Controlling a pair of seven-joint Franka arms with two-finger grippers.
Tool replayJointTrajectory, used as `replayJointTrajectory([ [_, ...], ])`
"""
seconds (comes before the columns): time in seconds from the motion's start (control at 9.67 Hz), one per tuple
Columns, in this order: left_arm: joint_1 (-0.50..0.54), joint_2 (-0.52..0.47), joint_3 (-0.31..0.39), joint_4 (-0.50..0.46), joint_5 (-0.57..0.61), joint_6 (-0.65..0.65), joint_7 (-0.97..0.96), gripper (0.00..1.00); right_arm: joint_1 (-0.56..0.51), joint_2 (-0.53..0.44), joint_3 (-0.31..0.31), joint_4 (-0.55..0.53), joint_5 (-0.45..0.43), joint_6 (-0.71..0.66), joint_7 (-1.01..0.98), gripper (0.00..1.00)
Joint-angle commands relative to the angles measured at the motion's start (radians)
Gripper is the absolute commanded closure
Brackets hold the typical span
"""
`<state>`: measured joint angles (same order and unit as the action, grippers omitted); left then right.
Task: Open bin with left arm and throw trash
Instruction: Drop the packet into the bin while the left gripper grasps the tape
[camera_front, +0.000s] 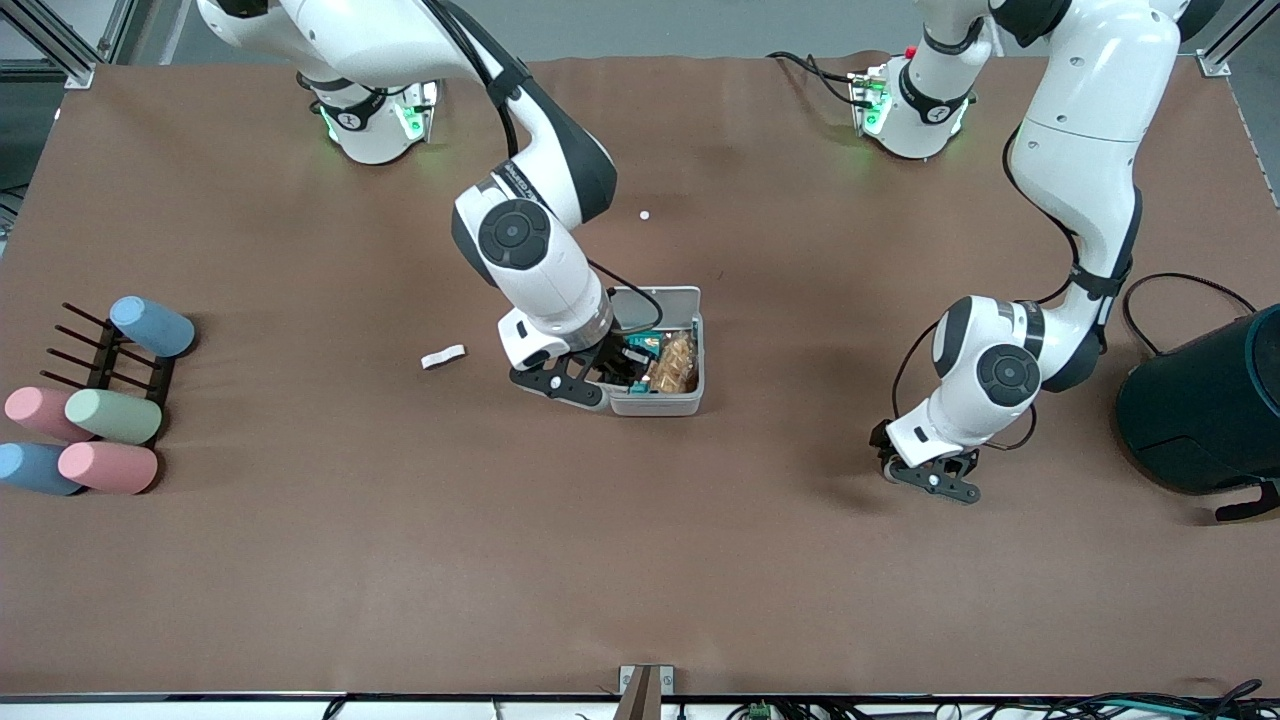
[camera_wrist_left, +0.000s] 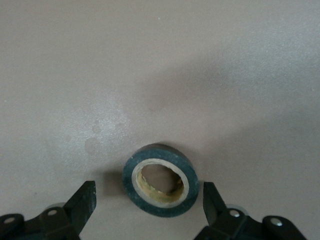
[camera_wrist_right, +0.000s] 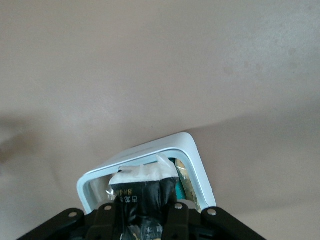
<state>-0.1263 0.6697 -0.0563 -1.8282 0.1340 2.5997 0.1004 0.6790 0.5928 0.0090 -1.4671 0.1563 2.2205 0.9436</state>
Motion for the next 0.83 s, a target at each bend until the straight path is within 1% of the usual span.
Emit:
replayJointTrajectory([
  [0.0,0.004,0.001,-0.008,0.0,0.015,0.02,-0.005,0.19,0.057,0.044,-0.009,0.019,-0.026,-0.015,0.023,0.97],
  [0.1,0.002,0.001,-0.008,0.0,0.013,0.02,-0.005,0.35,0.062,0.054,-0.009,0.018,-0.026,-0.016,0.023,0.96],
  [0.21,0.007,0.002,-0.008,0.0,0.015,0.02,0.004,0.55,0.07,0.067,-0.009,0.018,-0.026,-0.016,0.023,0.93],
  [0.31,0.002,0.002,-0.01,0.001,0.015,0.02,0.007,0.79,0.07,0.074,-0.009,0.013,-0.026,-0.018,0.021,0.87],
  [0.41,-0.002,-0.001,-0.01,0.003,0.015,0.019,0.001,0.96,0.07,0.075,-0.009,0.002,-0.024,-0.018,0.021,0.49],
  [0.52,-0.013,-0.013,-0.017,0.009,0.009,0.004,-0.02,1.0,0.068,0.075,-0.009,0.002,-0.024,-0.018,0.021,0.21],
  [0.62,-0.015,-0.042,-0.034,0.016,0.006,-0.051,-0.027,1.0,0.07,0.071,-0.009,0.005,-0.024,-0.021,0.02,0.04],
  [0.72,-0.009,-0.073,-0.054,0.051,0.003,-0.143,-0.034,1.0,0.064,0.064,-0.009,0.017,-0.023,-0.075,0.024,0.02],
])
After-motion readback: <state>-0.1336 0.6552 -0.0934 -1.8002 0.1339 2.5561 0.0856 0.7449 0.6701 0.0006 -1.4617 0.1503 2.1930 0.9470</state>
